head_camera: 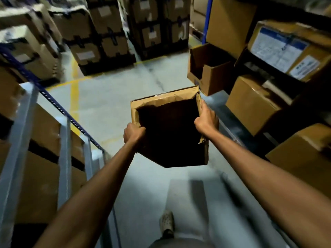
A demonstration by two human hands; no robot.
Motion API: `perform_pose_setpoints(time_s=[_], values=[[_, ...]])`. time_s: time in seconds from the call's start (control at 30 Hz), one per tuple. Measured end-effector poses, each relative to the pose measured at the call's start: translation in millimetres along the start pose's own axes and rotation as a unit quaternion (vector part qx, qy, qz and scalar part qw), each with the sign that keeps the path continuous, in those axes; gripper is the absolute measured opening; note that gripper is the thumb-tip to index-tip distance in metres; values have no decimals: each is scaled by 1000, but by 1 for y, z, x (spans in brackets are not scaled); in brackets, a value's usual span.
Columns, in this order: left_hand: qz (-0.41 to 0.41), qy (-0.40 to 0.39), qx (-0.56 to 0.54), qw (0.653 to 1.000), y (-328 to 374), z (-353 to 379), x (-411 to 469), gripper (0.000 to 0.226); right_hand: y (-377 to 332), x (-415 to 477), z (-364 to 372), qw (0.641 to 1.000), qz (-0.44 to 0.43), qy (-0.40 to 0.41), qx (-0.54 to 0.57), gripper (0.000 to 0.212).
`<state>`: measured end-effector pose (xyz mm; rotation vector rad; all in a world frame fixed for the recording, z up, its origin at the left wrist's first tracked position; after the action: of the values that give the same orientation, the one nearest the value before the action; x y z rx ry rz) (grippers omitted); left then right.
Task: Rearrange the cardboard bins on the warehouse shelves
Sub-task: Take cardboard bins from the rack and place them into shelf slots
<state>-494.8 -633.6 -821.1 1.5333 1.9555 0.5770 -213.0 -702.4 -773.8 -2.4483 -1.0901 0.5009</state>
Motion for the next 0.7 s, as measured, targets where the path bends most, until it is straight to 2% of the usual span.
perform_pose_setpoints(time_s=[0.23,0.47,0.57,0.7], values=[[46,-31,58,997,8,37,34,19,45,18,10,997,74,-3,27,82],[134,-62,113,983,36,70,65,15,77,20,31,988,151,2,25,84],[260,-104,181,943,60,89,64,15,76,25,31,990,136,35,-11,95],[418,-143,292,848,97,124,48,9,56,36,39,998,41,16,-44,103]])
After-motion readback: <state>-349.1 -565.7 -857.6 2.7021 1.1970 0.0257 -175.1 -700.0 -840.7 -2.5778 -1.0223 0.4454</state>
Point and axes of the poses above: each hand's wrist, its own x-axis towards the middle knuckle, its own z-axis out of the palm, y = z × x, the point moved 6 cm from there along x, towards the middle knuckle, and after that the axes turned 8 degrees about z, right-handed, at the moved point
